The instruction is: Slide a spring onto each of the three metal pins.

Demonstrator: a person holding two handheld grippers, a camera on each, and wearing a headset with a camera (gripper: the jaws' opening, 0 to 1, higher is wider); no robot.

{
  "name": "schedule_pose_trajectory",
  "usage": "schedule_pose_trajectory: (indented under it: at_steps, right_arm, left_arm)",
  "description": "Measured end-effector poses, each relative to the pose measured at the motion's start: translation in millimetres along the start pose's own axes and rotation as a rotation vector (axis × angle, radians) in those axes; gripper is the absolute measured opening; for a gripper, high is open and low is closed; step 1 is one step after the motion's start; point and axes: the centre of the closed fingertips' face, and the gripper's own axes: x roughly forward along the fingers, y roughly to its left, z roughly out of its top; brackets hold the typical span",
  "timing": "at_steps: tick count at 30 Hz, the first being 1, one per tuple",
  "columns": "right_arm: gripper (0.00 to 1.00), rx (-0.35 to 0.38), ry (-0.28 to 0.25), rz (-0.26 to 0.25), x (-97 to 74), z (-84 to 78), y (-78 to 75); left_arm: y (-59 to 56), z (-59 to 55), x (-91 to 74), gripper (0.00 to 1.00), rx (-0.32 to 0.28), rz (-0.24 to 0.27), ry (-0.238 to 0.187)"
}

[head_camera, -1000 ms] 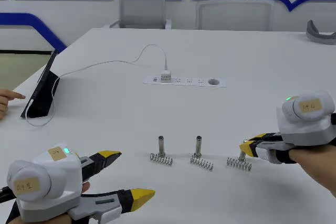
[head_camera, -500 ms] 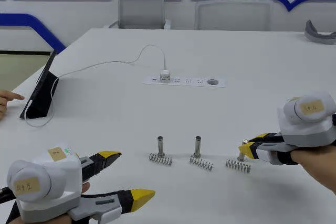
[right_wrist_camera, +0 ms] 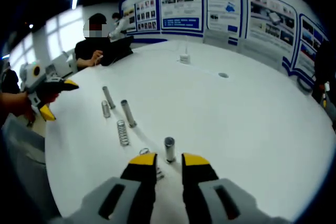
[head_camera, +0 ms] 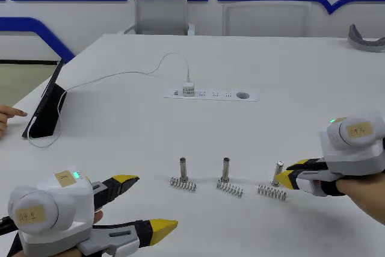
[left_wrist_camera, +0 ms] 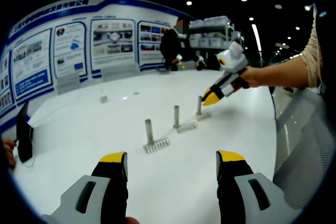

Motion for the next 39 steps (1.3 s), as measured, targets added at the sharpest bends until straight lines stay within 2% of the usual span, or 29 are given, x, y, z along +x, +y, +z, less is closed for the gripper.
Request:
schedule_pose_trajectory:
  at_steps: [13,23,33,39]
  right_arm:
    - [0.20,-0.009,0.027,0.028,5.2,-9.6,5.0]
    - [0.18,-0.022,0.076,0.070,9.0,-22.0,14.4]
    - [0.16,-0.059,0.113,0.108,10.9,-29.4,22.9]
    - [0.15,-0.107,0.150,0.121,10.5,-33.1,24.1]
  left_arm:
    - [-0.1,-1.0,-0.6,0.69,-0.003,0.000,0.002]
    - [0.0,-2.5,-0.3,0.69,-0.010,0.001,0.003]
    - [-0.7,-3.8,0.5,0.69,-0.014,-0.001,0.004]
    - [-1.8,-4.1,1.1,0.69,-0.014,-0.004,0.005]
